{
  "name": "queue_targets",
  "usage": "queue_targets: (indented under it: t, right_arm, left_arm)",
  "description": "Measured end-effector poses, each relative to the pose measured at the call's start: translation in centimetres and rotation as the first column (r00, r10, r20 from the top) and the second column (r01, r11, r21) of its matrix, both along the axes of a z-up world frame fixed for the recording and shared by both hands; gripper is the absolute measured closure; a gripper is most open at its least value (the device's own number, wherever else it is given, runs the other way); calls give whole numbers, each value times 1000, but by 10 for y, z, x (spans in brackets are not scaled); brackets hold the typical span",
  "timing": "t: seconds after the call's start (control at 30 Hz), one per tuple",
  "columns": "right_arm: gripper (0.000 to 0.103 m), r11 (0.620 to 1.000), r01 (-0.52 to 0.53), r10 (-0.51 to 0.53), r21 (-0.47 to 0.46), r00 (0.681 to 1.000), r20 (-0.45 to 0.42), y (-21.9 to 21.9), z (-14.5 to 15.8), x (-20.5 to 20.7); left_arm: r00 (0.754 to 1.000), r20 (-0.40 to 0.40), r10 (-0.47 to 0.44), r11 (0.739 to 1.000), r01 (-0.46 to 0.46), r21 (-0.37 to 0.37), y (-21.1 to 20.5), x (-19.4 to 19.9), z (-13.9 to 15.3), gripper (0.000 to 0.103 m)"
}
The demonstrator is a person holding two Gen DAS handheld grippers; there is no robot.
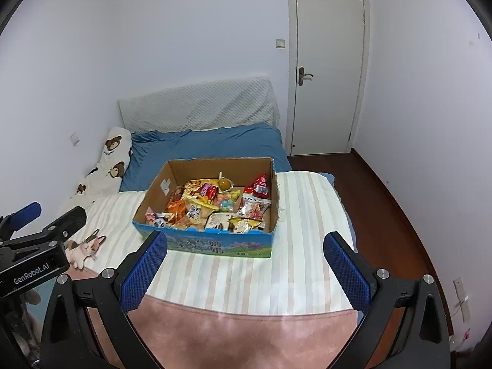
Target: Organize snacks
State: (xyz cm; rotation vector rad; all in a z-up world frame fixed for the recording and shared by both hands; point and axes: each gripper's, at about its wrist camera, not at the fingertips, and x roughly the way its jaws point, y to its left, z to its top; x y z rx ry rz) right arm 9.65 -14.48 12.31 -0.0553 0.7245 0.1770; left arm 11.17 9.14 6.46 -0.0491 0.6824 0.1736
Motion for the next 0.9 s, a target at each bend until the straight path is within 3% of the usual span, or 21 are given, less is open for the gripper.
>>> queue_targets:
  t: [0.27, 0.6, 0.9]
  right_arm:
    - [0, 1000, 12, -12, 0, 997, -70, 3, -26, 43]
    - [0, 999, 29, -31, -17, 997, -75, 7, -40, 77]
    - [0, 999, 42, -45, -28, 995, -89, 8, -45, 95]
  left_arm:
    - [998, -66, 0, 1000, 0, 7, 0, 41, -15, 0]
    - [986, -167, -17, 1000, 15, -15, -2, 80, -41, 0]
    - [983, -183, -24, 1000, 21, -22, -3, 91, -47, 0]
